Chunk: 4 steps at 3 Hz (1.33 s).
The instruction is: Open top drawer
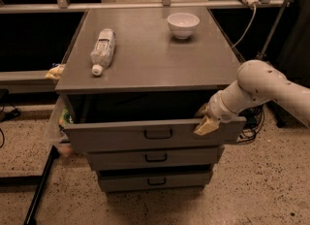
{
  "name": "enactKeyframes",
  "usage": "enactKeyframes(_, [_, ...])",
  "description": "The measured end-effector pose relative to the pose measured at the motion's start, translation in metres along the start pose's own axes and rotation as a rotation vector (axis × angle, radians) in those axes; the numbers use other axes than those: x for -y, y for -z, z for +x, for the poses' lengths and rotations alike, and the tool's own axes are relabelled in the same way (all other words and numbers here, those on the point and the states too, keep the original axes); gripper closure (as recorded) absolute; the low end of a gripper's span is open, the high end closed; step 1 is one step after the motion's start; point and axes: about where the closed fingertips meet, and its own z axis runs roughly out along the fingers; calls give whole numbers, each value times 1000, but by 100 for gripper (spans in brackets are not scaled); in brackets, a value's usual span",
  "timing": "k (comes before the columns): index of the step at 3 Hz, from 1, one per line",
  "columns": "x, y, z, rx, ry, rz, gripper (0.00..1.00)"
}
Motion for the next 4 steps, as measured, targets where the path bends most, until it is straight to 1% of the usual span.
enactKeyframes(2, [-18, 6, 2, 11, -18, -35, 100])
enactKeyframes(4, [-39, 12, 3, 51, -35, -48, 100])
